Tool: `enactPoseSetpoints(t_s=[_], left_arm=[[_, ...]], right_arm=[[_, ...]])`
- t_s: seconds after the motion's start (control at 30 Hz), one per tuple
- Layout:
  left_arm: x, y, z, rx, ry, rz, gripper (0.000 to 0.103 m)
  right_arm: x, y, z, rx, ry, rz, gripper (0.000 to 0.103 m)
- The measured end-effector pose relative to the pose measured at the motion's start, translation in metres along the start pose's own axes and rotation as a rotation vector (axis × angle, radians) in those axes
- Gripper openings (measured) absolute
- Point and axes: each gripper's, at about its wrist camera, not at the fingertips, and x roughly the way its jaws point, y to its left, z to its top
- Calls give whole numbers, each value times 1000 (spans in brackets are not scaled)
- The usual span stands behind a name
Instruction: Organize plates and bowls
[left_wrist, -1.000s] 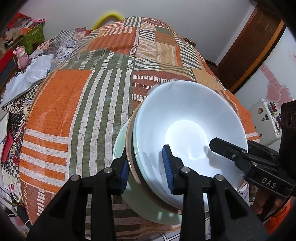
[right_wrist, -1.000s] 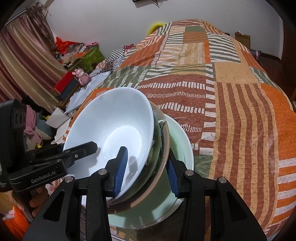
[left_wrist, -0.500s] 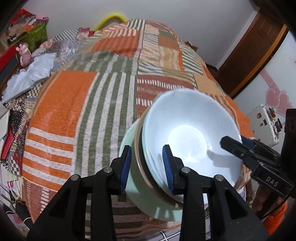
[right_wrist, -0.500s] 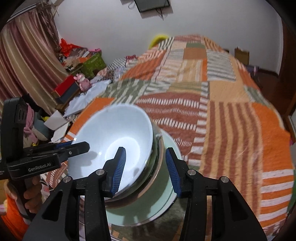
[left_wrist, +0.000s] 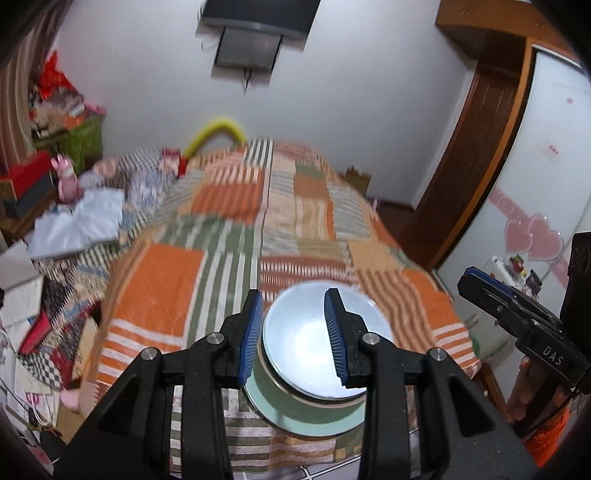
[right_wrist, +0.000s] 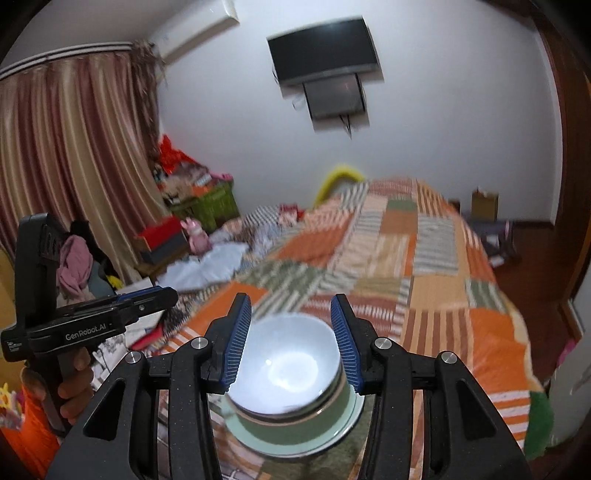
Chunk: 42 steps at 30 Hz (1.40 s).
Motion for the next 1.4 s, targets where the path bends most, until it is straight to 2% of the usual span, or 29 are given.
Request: enactPoseSetpoints(t_s=[0.13, 0.2, 0.33, 0.4, 0.53, 0.63, 0.7, 0.8, 0.9, 0.97, 1.4], left_arm=[[-36, -10, 5, 26, -109, 27, 48], [-49, -16, 6, 49, -152, 46, 55], [-72, -25, 7, 75, -212, 54, 64], [-78, -28, 6, 83, -234, 59, 69], [-89, -33, 5, 102, -292, 77, 84], [-94, -33, 4, 106, -314, 85, 91], [-98, -35, 2, 114, -337, 102, 94], [-100, -38, -1, 135, -372, 120, 101], [-102, -40, -2, 146, -387, 124, 102], [-101, -41, -3, 148, -389, 124, 102], [-103, -42, -9, 153, -400, 122, 102]], right_arm=[[-18, 10, 6, -30, -65, -3, 42], [-27, 14, 8, -42, -94, -8, 48], [-36, 19, 9, -64, -129, -27, 53], [-39, 22, 9, -72, -146, -39, 63], [-41, 25, 8, -91, -169, -55, 72], [-41, 27, 8, -93, -173, -59, 79], [-44, 28, 6, -90, -186, -65, 88], [-47, 29, 6, -95, -192, -67, 92], [-49, 31, 5, -99, -204, -75, 100], [-51, 32, 3, -102, -215, -84, 102], [-55, 32, 1, -95, -226, -106, 102]])
